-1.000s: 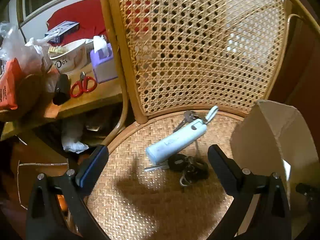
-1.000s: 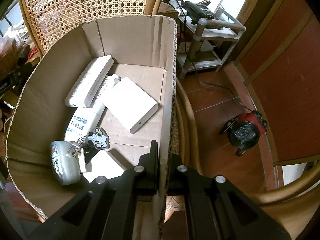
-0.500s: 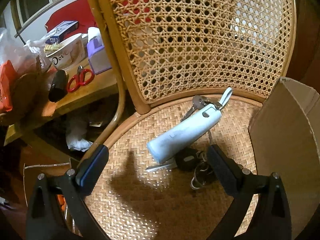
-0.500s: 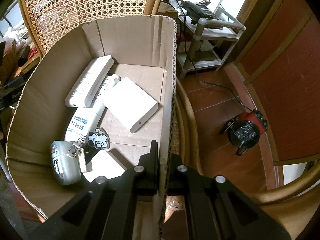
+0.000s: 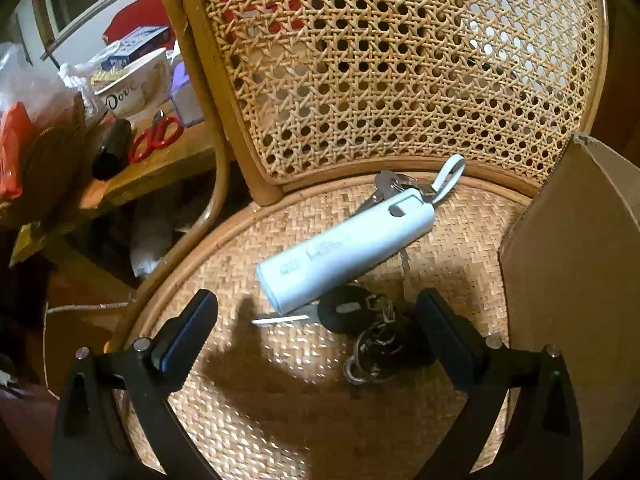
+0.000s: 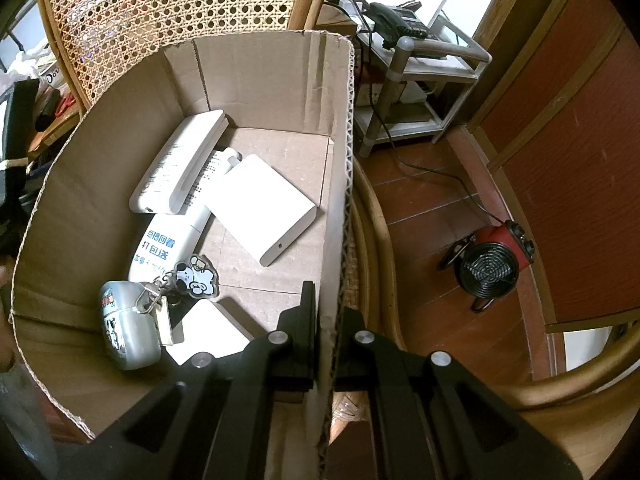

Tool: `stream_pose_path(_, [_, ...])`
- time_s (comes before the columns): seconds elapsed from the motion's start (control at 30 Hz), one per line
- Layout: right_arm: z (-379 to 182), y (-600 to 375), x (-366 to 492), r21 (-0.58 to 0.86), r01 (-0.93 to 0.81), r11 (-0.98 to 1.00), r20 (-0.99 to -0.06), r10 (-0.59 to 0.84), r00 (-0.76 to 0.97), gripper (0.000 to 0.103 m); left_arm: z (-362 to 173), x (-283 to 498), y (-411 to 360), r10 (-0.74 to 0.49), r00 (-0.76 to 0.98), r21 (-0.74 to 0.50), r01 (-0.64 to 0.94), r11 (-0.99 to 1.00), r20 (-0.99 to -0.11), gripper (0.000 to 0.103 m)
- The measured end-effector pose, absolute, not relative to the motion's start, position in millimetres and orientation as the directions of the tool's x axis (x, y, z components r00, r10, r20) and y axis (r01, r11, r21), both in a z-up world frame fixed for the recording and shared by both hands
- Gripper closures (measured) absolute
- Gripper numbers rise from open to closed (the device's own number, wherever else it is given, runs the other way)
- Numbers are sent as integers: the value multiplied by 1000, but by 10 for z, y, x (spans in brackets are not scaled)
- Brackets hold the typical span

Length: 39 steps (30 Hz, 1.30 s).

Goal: Organize rigid objects
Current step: 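Lower the left tool onto the black car key and close, then carry the car key into the box and open the left tool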

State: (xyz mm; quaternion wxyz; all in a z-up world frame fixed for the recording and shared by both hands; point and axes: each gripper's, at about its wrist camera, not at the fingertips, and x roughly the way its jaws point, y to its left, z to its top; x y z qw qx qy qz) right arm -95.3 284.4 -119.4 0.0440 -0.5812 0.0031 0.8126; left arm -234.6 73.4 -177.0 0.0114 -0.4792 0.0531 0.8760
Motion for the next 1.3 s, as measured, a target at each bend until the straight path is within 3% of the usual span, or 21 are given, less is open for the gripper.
stream_pose_path(0.13, [-1193, 2845, -956, -47, -75, -996, -945, 69, -321, 97, -1830, -2358, 739, 35, -493, 4, -78, -997, -870, 4])
stream_pose_path(0.33, [-1194, 2850, -956, -42, -75, -996, -945, 64, -320, 97, -1807, -2286, 808, 25, -490, 20, -86, -996, -871, 4])
stream_pose_path(0.57, [-1189, 2847, -961, -46, -75, -996, -945, 68, -319, 97, -1840, -2249, 864, 95, -435, -32, -150, -988, -896, 13])
stream_pose_path(0.67, [-1189, 2847, -963, -42, -75, -996, -945, 64, -320, 97, -1843, -2175, 963, 83, -453, 10, -199, -980, -888, 23])
stream_pose_path(0.7, [-1186, 2847, -960, -41, -75, -996, -945, 63, -320, 97, -1842, -2148, 1011, 76, -459, 31, -221, -975, -885, 31])
stream_pose_path(0.73, [-1186, 2844, -959, -40, -75, -996, -945, 62, -320, 97, -1826, -2113, 1064, 78, -465, 43, -243, -969, -882, 47])
stream_pose_path(0.83, [-1183, 2833, -962, -46, -72, -996, -945, 67, -321, 97, -1777, -2048, 1176, 110, -441, 35, -308, -951, -891, 68])
stream_pose_path(0.97, [-1178, 2862, -954, -52, -71, -996, -944, 72, -321, 97, -1723, -2000, 1124, 152, -433, -12, -309, -951, -889, 73])
stream_pose_path(1.03, [-1178, 2881, -953, -53, -69, -996, -944, 72, -321, 97, -1624, -1978, 1081, 180, -436, -40, -312, -949, -882, 83])
stream_pose_path(1.3, [-1195, 2899, -978, -48, -64, -997, -945, 66, -320, 97, -1436, -1743, 1103, 167, -439, 13, -379, -926, -883, 85])
